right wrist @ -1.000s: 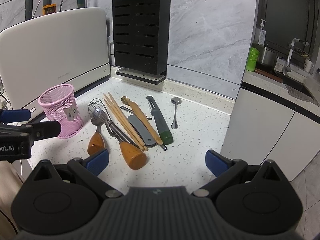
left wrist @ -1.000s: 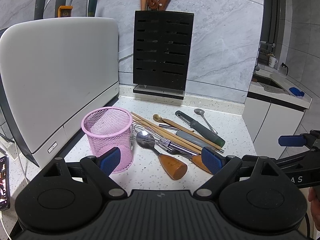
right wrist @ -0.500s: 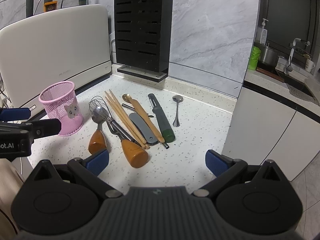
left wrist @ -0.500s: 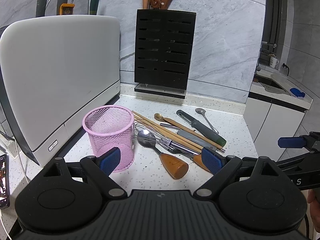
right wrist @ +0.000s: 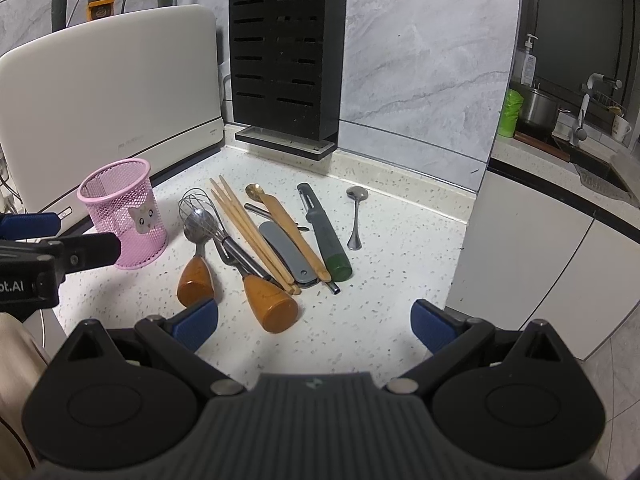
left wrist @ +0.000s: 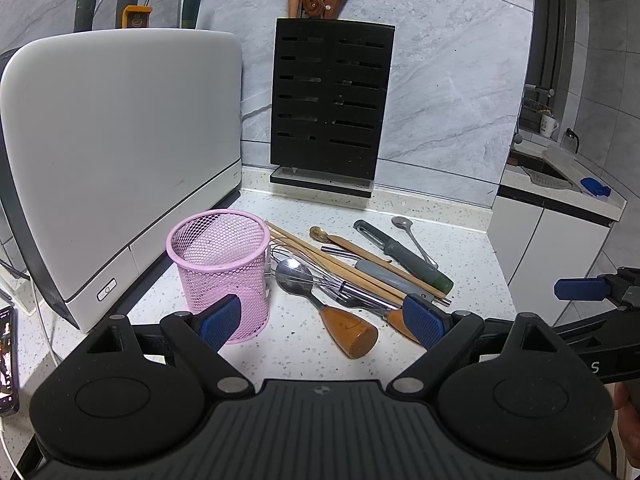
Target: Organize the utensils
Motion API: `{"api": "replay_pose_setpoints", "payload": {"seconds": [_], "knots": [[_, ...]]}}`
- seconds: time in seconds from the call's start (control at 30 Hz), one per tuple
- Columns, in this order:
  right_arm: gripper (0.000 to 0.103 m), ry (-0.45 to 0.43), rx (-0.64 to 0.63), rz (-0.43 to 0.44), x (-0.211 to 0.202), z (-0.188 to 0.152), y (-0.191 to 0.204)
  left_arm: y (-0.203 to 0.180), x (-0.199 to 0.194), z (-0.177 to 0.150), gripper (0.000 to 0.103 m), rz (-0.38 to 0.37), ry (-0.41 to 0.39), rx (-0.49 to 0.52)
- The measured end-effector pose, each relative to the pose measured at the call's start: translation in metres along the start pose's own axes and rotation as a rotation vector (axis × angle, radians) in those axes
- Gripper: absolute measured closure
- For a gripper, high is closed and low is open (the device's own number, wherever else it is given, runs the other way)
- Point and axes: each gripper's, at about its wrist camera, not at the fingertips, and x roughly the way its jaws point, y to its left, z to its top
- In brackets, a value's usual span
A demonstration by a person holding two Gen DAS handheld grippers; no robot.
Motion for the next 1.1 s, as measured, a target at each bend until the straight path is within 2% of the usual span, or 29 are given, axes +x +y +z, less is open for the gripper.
{"api": "replay_pose_setpoints", "payload": {"seconds": [0.87, 0.97, 1.1], "knots": [[0.003, 0.014, -0.011, 0.001, 0.007, 0.001, 0.003, 0.009, 0.009, 0.001, 0.0, 0.01, 0.008, -0.022], [0.003, -0.007, -0.007, 0.017, 0.009, 0.003, 0.002, 0.012, 0.013, 0.001, 0.0, 0.021, 0.004, -0.02], [0.003, -0.084, -0.022, 0.073, 0.013, 0.005, -0.001, 0.022, 0.02, 0.003, 0.0, 0.047, -0.007, -0.021]]}}
